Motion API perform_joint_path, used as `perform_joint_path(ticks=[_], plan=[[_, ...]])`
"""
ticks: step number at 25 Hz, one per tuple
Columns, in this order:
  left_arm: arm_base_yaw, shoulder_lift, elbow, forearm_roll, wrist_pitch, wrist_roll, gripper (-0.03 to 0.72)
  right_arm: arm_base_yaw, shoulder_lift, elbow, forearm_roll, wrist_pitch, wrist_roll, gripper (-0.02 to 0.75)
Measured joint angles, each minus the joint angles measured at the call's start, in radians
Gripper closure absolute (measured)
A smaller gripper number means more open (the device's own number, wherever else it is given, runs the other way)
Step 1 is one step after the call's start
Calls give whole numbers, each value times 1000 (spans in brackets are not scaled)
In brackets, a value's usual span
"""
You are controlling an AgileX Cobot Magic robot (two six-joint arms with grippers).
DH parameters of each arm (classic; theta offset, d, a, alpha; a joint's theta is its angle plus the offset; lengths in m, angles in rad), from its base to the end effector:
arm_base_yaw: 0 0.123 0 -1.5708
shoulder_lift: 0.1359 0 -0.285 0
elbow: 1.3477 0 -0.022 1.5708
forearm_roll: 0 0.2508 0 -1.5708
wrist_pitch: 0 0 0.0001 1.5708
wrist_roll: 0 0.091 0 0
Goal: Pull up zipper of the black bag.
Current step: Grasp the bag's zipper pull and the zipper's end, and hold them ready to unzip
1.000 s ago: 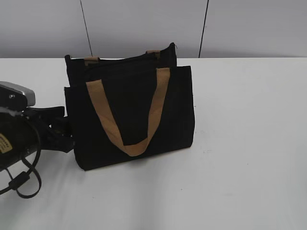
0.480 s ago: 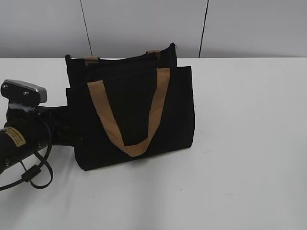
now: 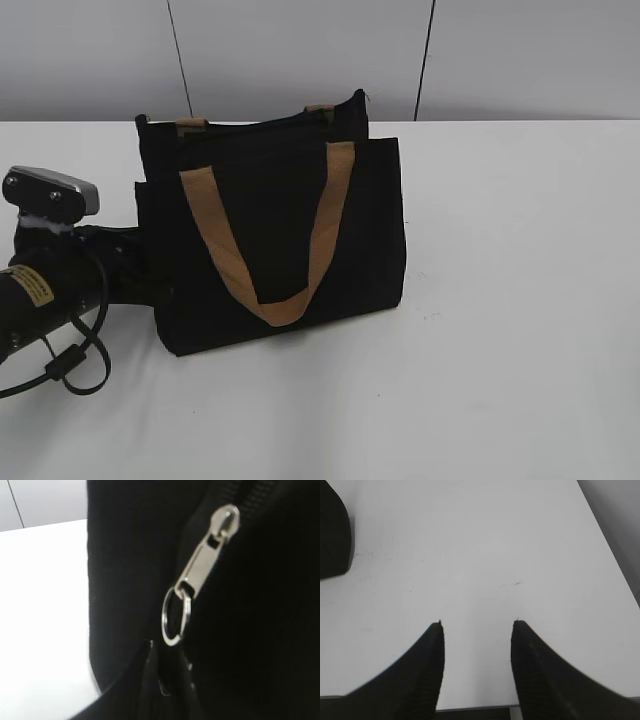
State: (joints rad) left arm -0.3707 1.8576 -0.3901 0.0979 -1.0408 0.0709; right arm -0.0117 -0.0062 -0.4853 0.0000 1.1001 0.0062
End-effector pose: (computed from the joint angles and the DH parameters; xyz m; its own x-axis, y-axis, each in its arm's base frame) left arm 0.2502 -0.1055 0.1103 -0.2577 0.2287 -0.9388 0.4694 0.8788 0.0852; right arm -0.0058 0.0001 0.2700 -0.4980 0.0120 -0.8671 0.0148 0.9999 0.0054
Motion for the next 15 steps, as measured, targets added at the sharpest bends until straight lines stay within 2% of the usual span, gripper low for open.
perform_joint_path(ticks=[2,4,10,15], plan=[[0,0,0,0,1,0,634,0,0,0,0,0,0,391],[0,0,0,0,1,0,671,0,0,0,0,0,0,391],[0,-95,0,0,39,0,683,0,0,0,0,0,0,391],[0,-348,0,-8,264,0,683,0,0,0,0,0,0,391]])
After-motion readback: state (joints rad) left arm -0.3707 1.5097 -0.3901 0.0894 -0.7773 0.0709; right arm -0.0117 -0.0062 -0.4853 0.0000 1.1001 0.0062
